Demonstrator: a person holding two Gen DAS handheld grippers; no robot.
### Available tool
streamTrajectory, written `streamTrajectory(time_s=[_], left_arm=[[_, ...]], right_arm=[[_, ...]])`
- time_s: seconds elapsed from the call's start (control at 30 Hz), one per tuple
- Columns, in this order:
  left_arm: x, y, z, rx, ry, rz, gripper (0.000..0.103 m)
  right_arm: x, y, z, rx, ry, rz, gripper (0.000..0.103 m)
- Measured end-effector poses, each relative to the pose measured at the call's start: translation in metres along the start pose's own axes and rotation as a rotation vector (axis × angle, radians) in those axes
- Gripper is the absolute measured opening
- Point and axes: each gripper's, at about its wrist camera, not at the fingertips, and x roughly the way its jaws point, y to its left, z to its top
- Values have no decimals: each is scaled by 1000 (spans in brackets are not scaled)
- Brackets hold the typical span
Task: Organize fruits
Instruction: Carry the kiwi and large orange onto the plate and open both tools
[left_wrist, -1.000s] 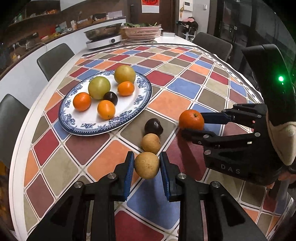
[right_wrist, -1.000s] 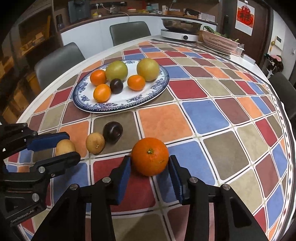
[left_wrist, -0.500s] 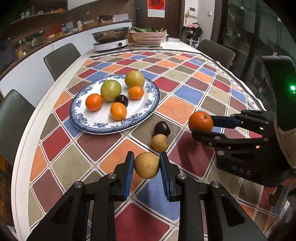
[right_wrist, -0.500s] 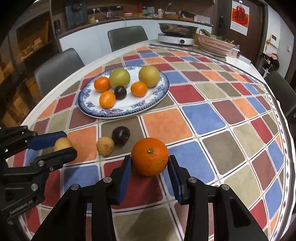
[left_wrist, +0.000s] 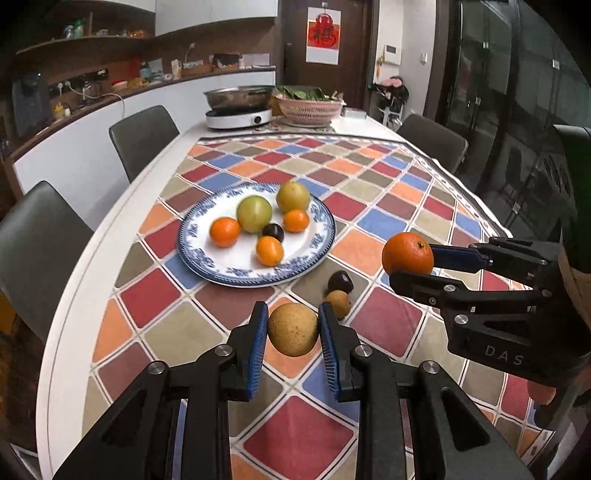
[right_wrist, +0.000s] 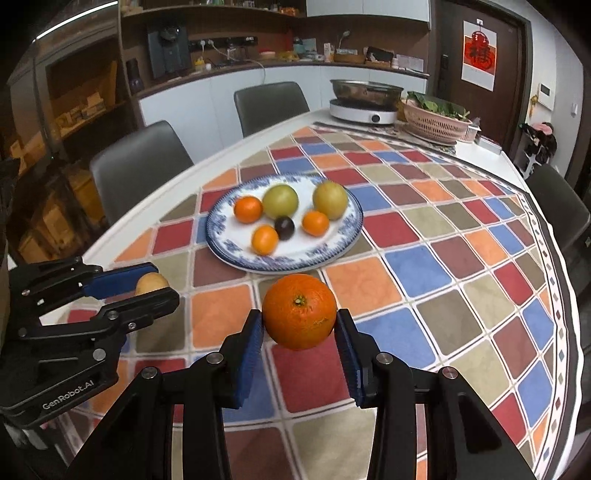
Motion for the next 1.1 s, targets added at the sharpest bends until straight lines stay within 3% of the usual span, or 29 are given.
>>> streamTrajectory(time_s=[0.33, 0.6, 0.8, 1.1], left_arm=[[-9, 26, 17, 2, -48, 27, 28], [6, 47, 36, -11, -62, 24, 28], [28, 54, 48, -5, -54, 14, 28], [81, 65, 55, -7, 20, -3, 28]], right_arm=[[-4, 19, 26, -2, -34, 2, 41], [20, 20, 49, 15, 1, 16, 41], [43, 13, 64, 15, 15, 12, 41], [84, -1, 73, 21, 71, 4, 41]])
